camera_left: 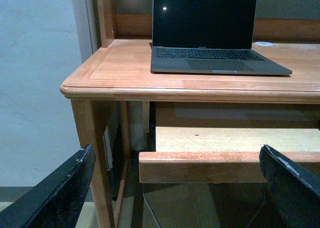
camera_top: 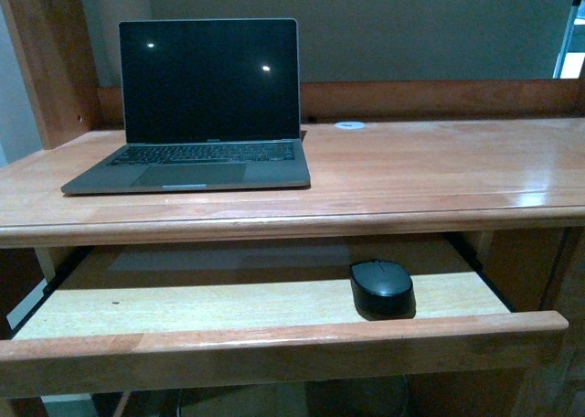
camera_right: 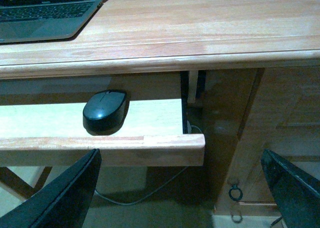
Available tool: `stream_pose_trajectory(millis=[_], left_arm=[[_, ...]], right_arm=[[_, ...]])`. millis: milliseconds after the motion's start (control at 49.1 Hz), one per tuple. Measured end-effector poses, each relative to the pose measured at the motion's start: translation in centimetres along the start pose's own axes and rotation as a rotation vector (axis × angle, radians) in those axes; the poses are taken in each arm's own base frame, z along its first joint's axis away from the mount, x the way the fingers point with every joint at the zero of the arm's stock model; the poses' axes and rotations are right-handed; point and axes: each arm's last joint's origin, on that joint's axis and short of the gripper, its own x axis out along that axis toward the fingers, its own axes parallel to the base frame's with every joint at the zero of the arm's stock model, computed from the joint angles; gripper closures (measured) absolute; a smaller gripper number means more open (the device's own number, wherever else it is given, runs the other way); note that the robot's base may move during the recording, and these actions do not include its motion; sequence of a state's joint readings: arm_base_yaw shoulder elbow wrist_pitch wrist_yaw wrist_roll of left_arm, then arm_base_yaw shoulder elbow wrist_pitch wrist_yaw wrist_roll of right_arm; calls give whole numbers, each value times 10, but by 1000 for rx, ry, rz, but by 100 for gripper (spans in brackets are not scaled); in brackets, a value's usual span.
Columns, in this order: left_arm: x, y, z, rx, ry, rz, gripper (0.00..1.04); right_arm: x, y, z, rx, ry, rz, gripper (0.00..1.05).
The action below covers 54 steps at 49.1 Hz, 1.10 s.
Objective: Place mouse
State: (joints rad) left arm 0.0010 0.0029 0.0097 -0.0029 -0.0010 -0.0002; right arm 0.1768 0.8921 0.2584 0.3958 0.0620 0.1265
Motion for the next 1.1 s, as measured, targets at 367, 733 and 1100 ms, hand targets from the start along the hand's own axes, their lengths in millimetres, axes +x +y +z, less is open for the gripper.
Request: stream_pose_trajectory(millis=[367, 733, 1100], left_arm=[[0, 0, 0, 0, 0, 0, 7], [0, 0, 0, 0, 0, -2, 7], [0, 0, 0, 0, 0, -1, 7]], right_arm=[[74, 14, -1, -57, 145, 7, 7], [113, 18, 14, -59, 145, 43, 7], [157, 60, 8, -87, 270, 42, 7]])
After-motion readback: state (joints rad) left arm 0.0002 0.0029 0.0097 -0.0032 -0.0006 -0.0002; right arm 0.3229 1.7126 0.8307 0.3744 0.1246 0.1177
